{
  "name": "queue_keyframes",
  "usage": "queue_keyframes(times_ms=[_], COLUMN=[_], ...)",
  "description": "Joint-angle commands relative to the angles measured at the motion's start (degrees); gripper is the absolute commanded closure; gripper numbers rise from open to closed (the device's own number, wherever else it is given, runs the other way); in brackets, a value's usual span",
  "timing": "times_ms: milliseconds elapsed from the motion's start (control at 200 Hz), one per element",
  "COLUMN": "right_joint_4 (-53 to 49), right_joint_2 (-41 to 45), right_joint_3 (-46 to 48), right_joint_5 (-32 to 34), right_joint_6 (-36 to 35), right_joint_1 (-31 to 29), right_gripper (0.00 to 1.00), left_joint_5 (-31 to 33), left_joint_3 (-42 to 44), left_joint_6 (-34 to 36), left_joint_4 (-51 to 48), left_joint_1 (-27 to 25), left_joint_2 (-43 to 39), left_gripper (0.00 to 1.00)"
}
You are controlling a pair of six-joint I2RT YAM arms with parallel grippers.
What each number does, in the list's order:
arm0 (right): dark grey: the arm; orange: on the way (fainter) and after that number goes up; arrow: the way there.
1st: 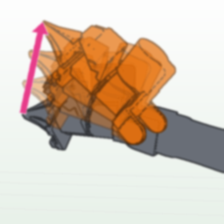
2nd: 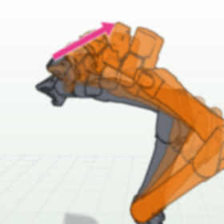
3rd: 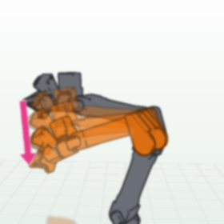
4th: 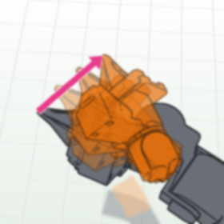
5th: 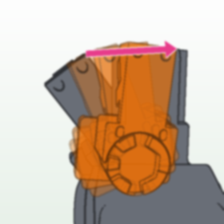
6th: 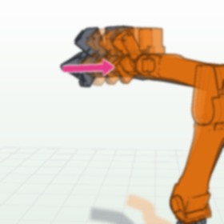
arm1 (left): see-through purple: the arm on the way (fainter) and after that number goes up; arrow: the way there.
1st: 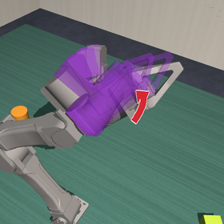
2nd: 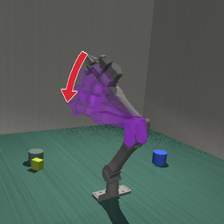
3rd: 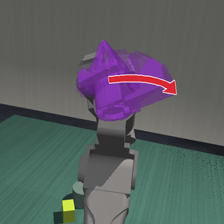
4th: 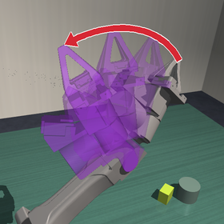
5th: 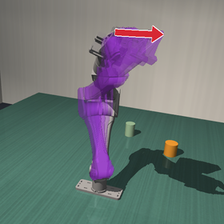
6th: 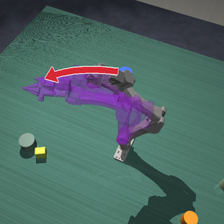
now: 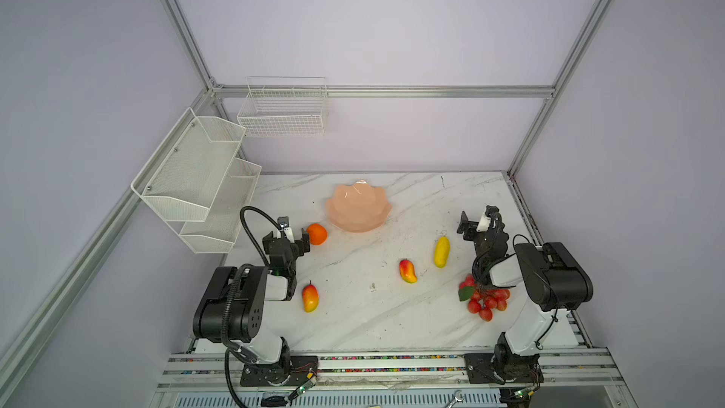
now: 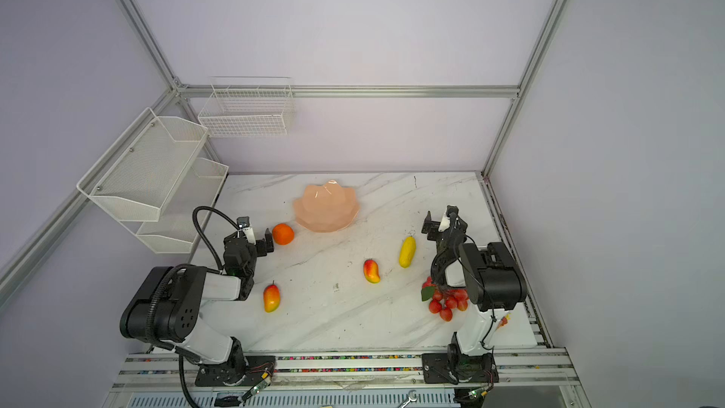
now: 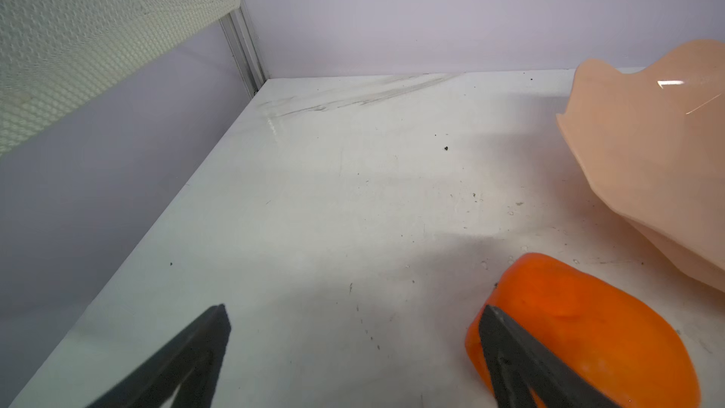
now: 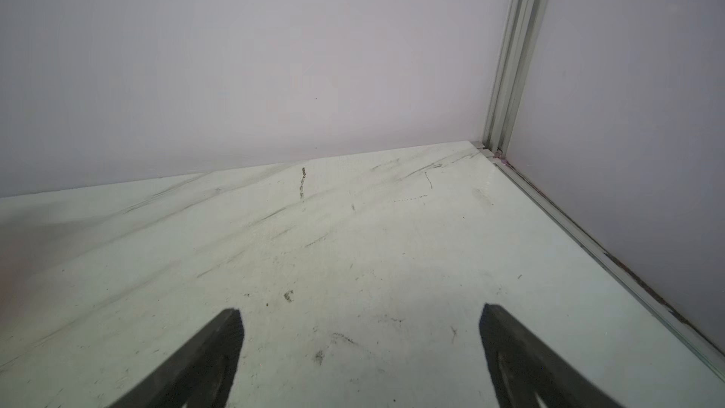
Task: Place and organize the fake fruits in the fruit bowl
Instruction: 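Move the right gripper down onto the red lychee bunch stem while the left arm rises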
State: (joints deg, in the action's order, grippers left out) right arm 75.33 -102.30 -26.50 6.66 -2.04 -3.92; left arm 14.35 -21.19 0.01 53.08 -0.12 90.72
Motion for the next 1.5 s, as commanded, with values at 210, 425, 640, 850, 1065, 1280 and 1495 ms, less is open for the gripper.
queue_keyframes(times_ms=[210, 425, 640, 850, 1065, 1280, 1495], right_joint_4=[0.83, 0.71, 0.85, 4.52, -53.26, -89.61, -101.92], right_joint_2=[0.35, 0.35, 0.36, 10.30, 35.31, 37.02, 42.78], right_joint_3=[-0.31, -0.40, -0.31, 6.25, -6.66, -18.39, -18.34], right_joint_5=[0.83, 0.82, 0.94, 7.98, 15.33, 14.84, 5.93], right_joint_6=[-0.46, -0.55, -0.52, 2.37, 19.04, 28.49, 32.32], right_joint_1=[-0.38, -0.38, -0.38, -0.47, -0.47, -0.47, -5.62], right_gripper=[0.03, 0.03, 0.03, 0.03, 0.07, 0.10, 0.09], left_joint_5=[0.81, 0.81, 0.83, 8.06, 7.67, 7.81, 9.37], left_joint_3=[0.16, 0.10, 0.16, 3.64, 5.38, 5.01, -1.69], left_joint_6=[-1.75, -1.73, -1.65, -5.87, -4.86, -3.38, -8.87], left_joint_4=[2.92, 3.04, 2.93, 5.71, 9.95, 10.16, -18.78], left_joint_1=[-0.07, -0.06, -0.10, 0.03, -0.07, -0.15, -3.16], left_joint_2=[-0.43, -0.37, -0.45, -3.74, -3.42, -4.43, -24.74], left_gripper=[0.00, 0.00, 0.00, 0.00, 0.00, 0.00, 0.00])
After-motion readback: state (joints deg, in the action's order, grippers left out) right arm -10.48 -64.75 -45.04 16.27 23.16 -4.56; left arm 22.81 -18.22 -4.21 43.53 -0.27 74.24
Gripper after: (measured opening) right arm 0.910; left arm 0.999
